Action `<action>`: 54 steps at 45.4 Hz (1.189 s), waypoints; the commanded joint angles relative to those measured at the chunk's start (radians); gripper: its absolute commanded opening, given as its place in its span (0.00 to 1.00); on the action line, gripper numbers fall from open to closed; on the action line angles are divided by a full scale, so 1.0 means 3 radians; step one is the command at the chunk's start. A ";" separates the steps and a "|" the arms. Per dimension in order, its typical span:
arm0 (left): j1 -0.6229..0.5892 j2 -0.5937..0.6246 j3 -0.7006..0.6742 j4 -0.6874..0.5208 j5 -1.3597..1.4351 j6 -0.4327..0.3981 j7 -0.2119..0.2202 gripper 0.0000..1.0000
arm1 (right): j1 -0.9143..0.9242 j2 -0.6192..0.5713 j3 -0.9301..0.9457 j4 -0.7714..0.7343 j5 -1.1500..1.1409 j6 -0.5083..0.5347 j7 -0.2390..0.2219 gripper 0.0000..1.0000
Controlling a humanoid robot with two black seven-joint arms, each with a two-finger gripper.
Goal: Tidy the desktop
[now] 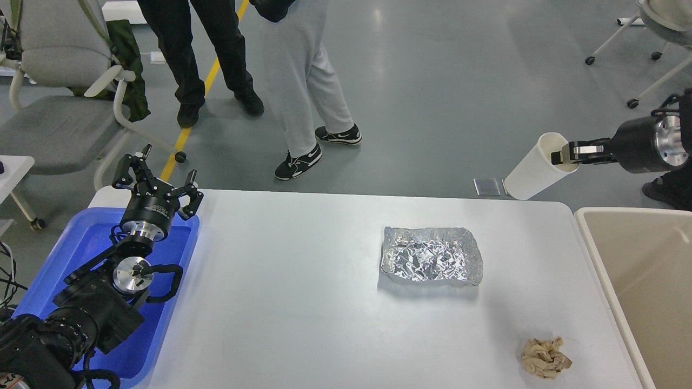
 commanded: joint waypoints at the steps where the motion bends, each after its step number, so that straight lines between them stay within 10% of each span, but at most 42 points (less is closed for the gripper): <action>1: 0.0000 0.0000 0.0000 -0.0004 0.0000 0.0005 0.0001 1.00 | 0.0097 -0.0235 0.0001 -0.0150 -0.0141 -0.0027 -0.0035 0.00; 20: 0.0000 0.0000 0.0000 0.0001 0.0000 0.0005 0.0001 1.00 | -0.1779 -0.0067 0.0063 -0.1826 0.0798 -0.1433 -0.0035 0.00; 30: 0.0000 0.0000 0.0000 0.0001 0.0000 0.0005 0.0001 1.00 | -0.2530 0.0276 0.0063 -0.2604 0.2010 -0.1449 -0.0127 0.00; 54: 0.0000 0.0000 0.0005 0.0001 0.0000 0.0005 -0.0005 1.00 | -0.3380 0.0705 0.1366 -0.2620 0.3172 -0.1438 -0.0884 0.00</action>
